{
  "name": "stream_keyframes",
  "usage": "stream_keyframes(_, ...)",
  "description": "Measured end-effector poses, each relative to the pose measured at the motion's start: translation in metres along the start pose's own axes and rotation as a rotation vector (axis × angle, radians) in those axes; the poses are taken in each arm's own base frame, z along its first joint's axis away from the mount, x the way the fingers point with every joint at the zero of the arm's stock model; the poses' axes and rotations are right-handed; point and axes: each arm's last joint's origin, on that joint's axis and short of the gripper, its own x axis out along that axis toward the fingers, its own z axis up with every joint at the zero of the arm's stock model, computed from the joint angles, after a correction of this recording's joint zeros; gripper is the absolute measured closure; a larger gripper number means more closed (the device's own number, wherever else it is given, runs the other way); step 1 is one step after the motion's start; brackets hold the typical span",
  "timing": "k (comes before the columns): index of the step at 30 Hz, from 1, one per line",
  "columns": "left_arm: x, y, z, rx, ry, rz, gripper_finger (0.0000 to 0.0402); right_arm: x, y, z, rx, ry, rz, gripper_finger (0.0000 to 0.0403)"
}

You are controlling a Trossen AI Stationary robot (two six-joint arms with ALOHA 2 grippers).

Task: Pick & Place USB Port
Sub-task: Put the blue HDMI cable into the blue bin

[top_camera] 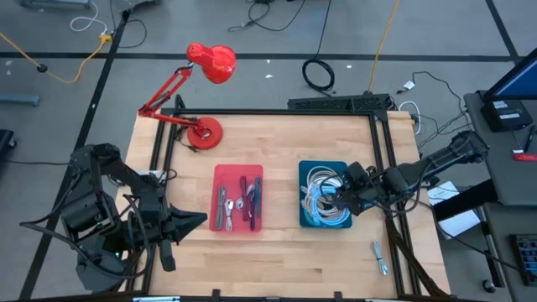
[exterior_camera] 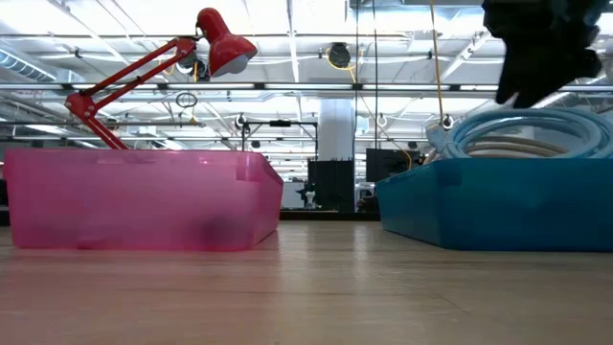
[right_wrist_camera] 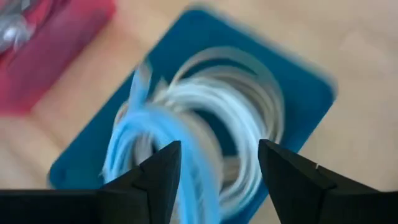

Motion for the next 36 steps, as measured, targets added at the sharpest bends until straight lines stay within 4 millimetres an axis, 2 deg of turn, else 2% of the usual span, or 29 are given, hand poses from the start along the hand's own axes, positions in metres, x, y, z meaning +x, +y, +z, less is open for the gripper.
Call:
stream_keyframes(7, 0.001, -0.001, -0.002, -0.007, 0.004, 0.0, 0.0393, -0.005, 0.006, 0.016, -0.017, -0.17, 0.007, 0.0193)
stream_keyframes(12, 0.004, -0.003, -0.007, 0.002, 0.039, -0.007, 0.0397, -0.026, 0.029, 0.031, -0.071, -0.123, 0.263, 0.0205)
stream_keyframes(15, 0.004, -0.004, -0.009, 0.012, 0.05, -0.009, 0.0398, -0.039, 0.038, 0.03, -0.053, -0.041, 0.39, 0.0253)
stream_keyframes(18, 0.004, -0.004, -0.008, 0.013, 0.051, -0.011, 0.039, -0.045, 0.04, 0.018, -0.044, 0.059, 0.426, 0.0349)
stream_keyframes(20, 0.004, -0.004, -0.009, 0.021, 0.053, -0.012, 0.0389, -0.046, 0.038, 0.007, -0.039, 0.143, 0.414, 0.0387)
stream_keyframes(23, 0.003, -0.004, -0.009, 0.036, 0.055, -0.015, 0.0396, -0.041, 0.029, -0.008, 0.001, 0.251, 0.278, 0.0399)
stream_keyframes(27, 0.003, -0.004, -0.009, 0.051, 0.059, -0.017, 0.0396, -0.036, 0.016, -0.019, 0.036, 0.25, 0.102, 0.0402)
stream_keyframes(31, 0.004, -0.004, -0.009, 0.059, 0.06, -0.015, 0.0389, -0.03, 0.011, -0.021, 0.036, 0.202, 0.048, 0.0402)
stream_keyframes(36, 0.005, -0.003, -0.009, 0.062, 0.069, -0.014, 0.0399, -0.015, 0.007, -0.026, 0.027, 0.226, 0.013, 0.0402)
